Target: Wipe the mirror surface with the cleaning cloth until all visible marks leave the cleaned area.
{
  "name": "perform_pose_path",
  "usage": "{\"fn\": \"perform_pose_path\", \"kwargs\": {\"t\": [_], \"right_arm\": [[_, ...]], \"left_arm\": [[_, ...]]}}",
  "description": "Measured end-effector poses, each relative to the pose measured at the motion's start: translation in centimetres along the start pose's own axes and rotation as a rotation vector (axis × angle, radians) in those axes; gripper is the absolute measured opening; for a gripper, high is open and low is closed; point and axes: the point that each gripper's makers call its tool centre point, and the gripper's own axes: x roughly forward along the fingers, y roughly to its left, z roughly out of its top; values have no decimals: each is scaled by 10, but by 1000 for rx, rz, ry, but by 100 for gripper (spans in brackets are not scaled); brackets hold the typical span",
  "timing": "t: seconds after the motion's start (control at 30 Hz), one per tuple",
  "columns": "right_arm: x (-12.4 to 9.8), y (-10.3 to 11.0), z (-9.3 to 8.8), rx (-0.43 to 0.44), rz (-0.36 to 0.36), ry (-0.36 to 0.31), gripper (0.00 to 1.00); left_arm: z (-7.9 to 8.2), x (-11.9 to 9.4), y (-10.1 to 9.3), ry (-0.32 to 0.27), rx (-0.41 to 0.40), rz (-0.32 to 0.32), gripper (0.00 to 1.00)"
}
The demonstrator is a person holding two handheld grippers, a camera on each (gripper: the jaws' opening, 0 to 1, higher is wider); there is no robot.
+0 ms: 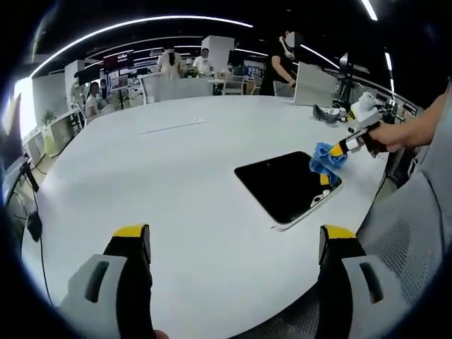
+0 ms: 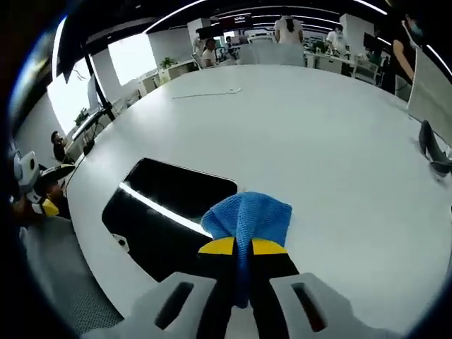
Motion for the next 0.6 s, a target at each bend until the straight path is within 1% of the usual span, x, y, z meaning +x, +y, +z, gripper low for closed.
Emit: {"fn": "perform_pose_path", "kwargs": {"t": [0.1,0.13,0.23,0.47,0.6], "right_arm": [[-1,3,13,20,-2,-9,1],[0,5,17,47,3,-15,1],[6,10,21,92,15,-4,1],[22,22,26,105,29,19,1],[34,31,25,80,44,40,2]], "left_arm": [[0,-1,-1,-1,14,-2,99],[1,-2,0,-7,12,0,99],[2,-3,1,-8,11,7,99],[1,-2,0,-5,11,-2,99],[0,-2,0,-1,9,-4,99]]}}
